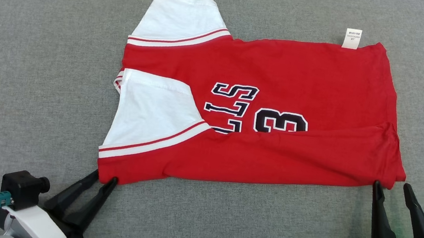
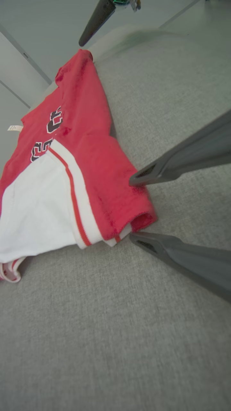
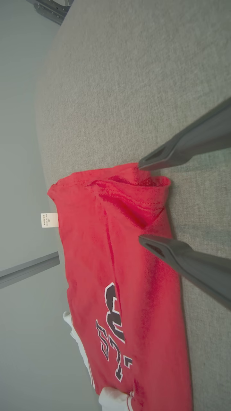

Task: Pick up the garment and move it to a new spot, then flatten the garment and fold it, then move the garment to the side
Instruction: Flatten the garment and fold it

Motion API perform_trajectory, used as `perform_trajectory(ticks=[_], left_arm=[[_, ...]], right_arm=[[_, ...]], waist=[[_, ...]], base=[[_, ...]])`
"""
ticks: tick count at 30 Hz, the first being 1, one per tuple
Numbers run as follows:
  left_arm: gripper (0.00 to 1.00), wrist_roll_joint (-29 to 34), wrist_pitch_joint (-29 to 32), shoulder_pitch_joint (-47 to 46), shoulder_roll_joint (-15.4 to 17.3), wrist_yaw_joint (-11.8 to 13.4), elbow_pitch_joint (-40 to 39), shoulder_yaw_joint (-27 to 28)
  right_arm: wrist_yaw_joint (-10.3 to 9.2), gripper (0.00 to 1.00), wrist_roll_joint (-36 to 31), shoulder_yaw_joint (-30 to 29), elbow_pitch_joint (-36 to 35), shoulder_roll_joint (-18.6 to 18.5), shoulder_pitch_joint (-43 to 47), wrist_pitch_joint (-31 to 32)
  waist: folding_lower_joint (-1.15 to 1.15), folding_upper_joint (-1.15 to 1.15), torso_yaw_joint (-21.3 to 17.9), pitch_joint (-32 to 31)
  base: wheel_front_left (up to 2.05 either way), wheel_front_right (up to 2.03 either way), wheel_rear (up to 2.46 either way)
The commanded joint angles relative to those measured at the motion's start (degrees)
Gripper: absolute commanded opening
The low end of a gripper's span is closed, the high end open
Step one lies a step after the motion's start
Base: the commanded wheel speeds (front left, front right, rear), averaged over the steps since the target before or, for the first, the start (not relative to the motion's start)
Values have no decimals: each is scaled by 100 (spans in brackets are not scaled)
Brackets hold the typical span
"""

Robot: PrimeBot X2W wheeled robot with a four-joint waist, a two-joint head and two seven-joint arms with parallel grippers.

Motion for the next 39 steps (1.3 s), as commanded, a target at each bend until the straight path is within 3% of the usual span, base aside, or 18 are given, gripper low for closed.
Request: perform_trajectory(ticks=[1,16,17,19,20,29,34,39], left_arm=[[0,9,-7,-83,65,-2,48,-28],[0,-68,-65,-255,253,-2,80,-308],[0,-76,-69,-266,260,-2,79,-317],[0,-94,-77,-286,278,-2,77,-339],[0,-108,-75,-300,282,-2,77,-348],[0,-110,-91,-138,361,-2,-42,-298],[0,-139,-94,362,579,14,-463,-270],[0,-298,131,819,732,236,-943,-448]], right_arm=[[-2,100,75,43,106,-23,-84,-2],[-2,100,280,275,1249,-315,-855,-40],[-2,75,292,317,1292,-326,-898,-15],[-2,13,329,389,1376,-386,-978,35],[-2,0,366,440,1402,-419,-1003,56],[-7,0,781,423,1231,-812,-586,10],[-9,0,1143,252,862,-1267,12,367],[-11,0,1244,3,551,-1517,476,655]], waist=[[0,0,-13,9],[0,0,45,-3],[0,0,55,-2],[0,0,79,-2],[0,0,93,-6],[0,0,211,-182],[0,0,228,-319],[0,0,300,-375]], base=[[0,0,0],[0,0,0],[0,0,0],[0,0,0],[0,0,0],[0,0,0],[0,0,0],[0,0,0]])
